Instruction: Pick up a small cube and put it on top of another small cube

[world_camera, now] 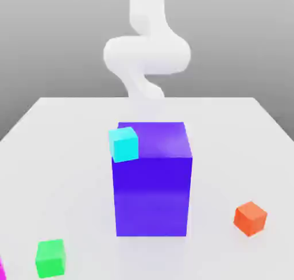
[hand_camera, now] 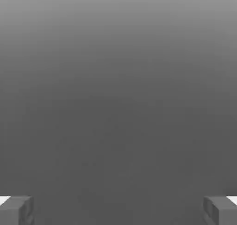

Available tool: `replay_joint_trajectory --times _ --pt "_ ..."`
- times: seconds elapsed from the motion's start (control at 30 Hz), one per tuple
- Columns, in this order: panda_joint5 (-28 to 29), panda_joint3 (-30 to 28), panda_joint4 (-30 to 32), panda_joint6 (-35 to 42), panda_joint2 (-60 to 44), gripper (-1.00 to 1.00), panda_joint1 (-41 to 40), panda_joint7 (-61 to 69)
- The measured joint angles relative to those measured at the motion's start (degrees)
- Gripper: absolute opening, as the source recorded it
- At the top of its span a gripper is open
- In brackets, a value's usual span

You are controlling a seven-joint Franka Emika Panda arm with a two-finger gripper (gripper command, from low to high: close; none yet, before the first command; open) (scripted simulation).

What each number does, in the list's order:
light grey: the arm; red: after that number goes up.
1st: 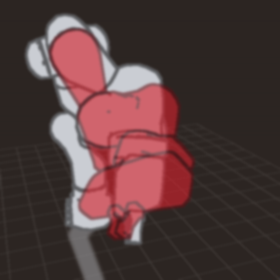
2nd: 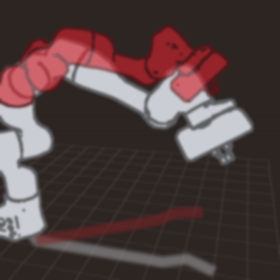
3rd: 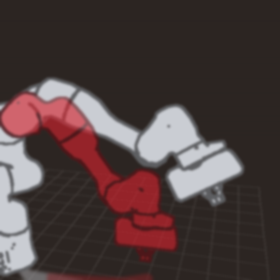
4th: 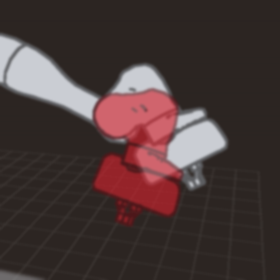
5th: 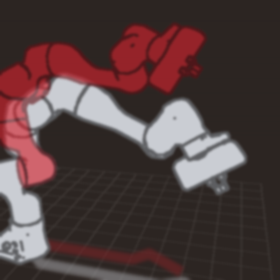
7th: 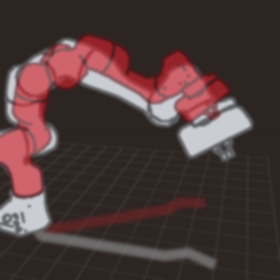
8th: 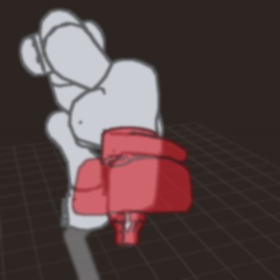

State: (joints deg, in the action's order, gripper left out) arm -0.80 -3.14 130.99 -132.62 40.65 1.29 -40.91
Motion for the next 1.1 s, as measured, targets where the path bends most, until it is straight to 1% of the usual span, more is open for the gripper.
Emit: replay_joint_trajectory --times 0.27,0.43,0.53,0.7,0.83,0.97,1.1 --pt "-4.25 -10.94 -2.52 -2.85 -16.56 0.00 4.13 17.30" --pt "-8.94 -16.75 -4.09 -4.50 -26.95 0.00 5.22 29.36" --pt "-12.33 -19.27 -5.07 -5.37 -33.37 0.00 4.89 36.98" --pt "-17.61 -20.99 -6.71 -6.79 -44.09 0.00 1.47 49.40" --pt "-20.28 -21.12 -7.95 -8.15 -52.30 0.00 -1.42 58.29" --pt "-21.18 -20.87 -9.07 -9.93 -59.95 0.00 -5.04 66.00" --pt "-20.25 -20.72 -10.03 -12.19 -67.01 0.00 -8.71 72.52"
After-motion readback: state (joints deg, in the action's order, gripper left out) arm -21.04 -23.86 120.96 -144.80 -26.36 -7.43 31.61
